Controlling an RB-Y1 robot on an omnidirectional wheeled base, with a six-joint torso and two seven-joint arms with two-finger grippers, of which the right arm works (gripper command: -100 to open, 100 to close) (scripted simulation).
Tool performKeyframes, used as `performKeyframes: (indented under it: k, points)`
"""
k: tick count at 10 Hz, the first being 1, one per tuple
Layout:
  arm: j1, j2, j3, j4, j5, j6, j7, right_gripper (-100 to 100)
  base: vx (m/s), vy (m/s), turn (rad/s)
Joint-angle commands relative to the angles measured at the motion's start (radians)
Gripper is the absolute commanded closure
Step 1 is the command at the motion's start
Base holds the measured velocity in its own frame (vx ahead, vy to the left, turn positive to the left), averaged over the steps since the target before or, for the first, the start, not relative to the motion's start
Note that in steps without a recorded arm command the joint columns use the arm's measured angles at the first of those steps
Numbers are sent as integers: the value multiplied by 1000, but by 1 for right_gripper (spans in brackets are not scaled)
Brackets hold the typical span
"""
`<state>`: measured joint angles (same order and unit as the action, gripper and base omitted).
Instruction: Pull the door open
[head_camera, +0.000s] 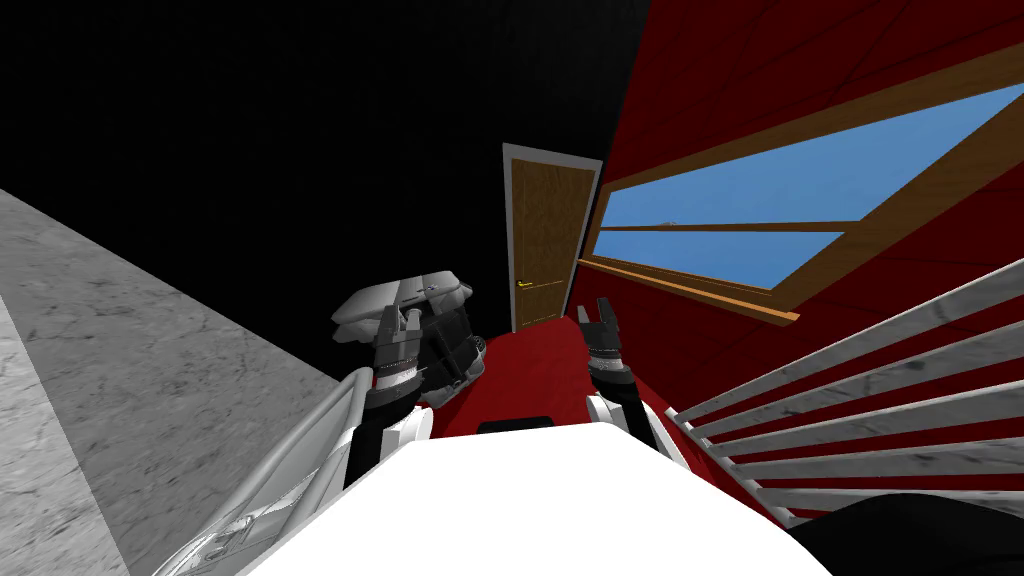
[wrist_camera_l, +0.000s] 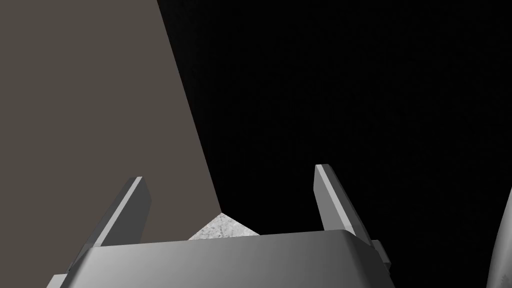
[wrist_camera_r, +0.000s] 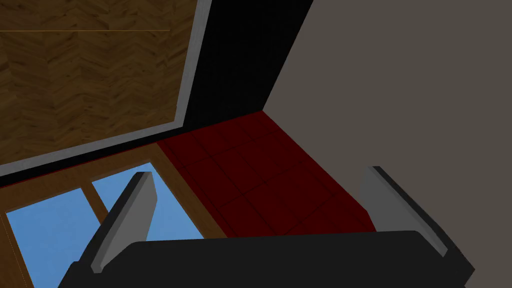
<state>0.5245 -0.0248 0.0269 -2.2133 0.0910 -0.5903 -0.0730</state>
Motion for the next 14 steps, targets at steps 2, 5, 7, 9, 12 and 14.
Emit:
performKeyframes:
  k: [2,5,7,9,12,14]
  points:
    - [-20,-12,-4,52,-5,-6,2,-100,28,-53,61]
    - [-46,-24,-10,118,-12,-14,4,-100,104,-68,53]
    - [-57,-29,-12,149,-15,-17,5,-100,70,-63,45]
    - [-72,-34,-16,188,-19,-22,7,-100,51,-46,49]
    - [-95,-42,-21,247,-25,-29,9,-100,56,-57,51]
    - [-112,-47,-24,291,-29,-34,10,-100,75,-65,60]
